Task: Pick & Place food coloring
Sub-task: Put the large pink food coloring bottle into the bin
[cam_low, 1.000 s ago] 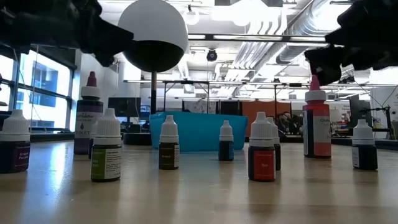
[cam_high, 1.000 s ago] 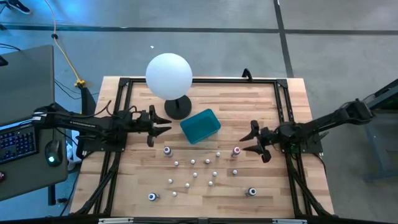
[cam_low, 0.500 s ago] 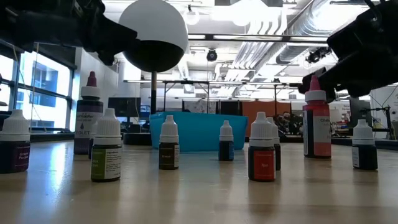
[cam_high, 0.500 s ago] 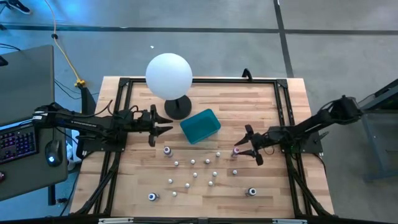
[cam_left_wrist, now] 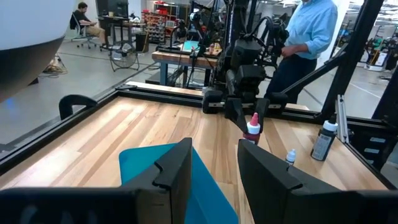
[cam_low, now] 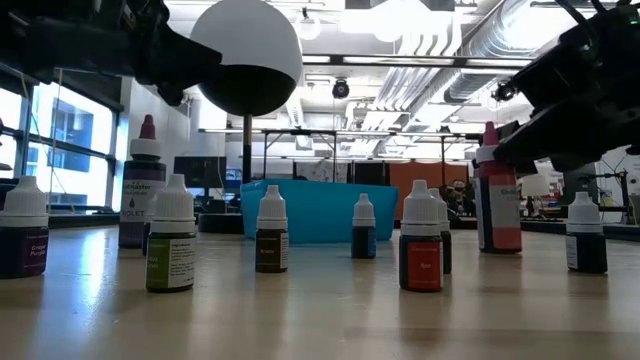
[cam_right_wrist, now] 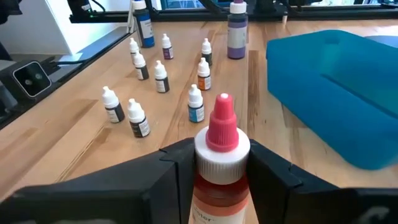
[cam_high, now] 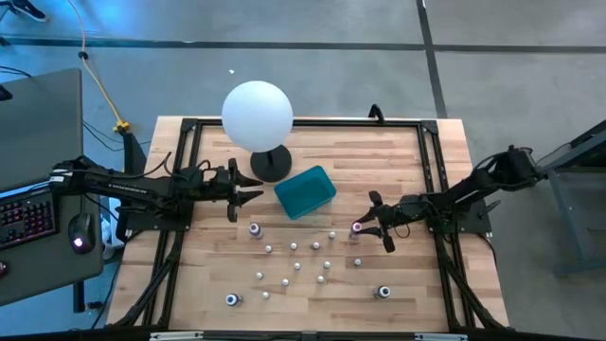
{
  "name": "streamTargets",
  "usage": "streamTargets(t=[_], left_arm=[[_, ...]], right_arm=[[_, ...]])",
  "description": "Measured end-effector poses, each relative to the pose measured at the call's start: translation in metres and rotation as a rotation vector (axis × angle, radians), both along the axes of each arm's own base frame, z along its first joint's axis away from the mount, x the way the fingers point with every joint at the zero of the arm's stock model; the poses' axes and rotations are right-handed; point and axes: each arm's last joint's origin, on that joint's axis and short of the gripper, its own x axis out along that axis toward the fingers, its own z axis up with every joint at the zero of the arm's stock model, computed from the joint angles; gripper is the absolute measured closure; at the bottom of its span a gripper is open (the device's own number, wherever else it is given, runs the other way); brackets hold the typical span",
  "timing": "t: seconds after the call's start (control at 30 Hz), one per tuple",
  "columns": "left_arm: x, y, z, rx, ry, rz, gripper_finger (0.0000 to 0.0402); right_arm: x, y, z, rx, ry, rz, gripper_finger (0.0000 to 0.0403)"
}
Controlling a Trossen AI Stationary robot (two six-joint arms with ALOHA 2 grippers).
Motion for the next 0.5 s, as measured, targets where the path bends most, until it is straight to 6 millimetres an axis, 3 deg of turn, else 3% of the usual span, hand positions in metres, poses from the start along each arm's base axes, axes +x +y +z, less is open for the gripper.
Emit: streamTargets(t=[0.2,0.33,0.5], left_arm=[[0.000,0.000,0.000,0.000,0.001,0.000,0.0273],[0.000,0.000,0.000,0.000,0.001,0.000,0.0273],[0.000,0.000,0.000,0.000,0.001,0.000,0.0273]], right_arm=[[0.014,0.002,0.013,-0.081,-0.074,0.001,0.0280],[0.035,-0.002,0.038,-0.175,-0.194,-0.124,0.0276],[0.076,-0.024,0.082,-0.276,-0.249,-0.318,0.0293]])
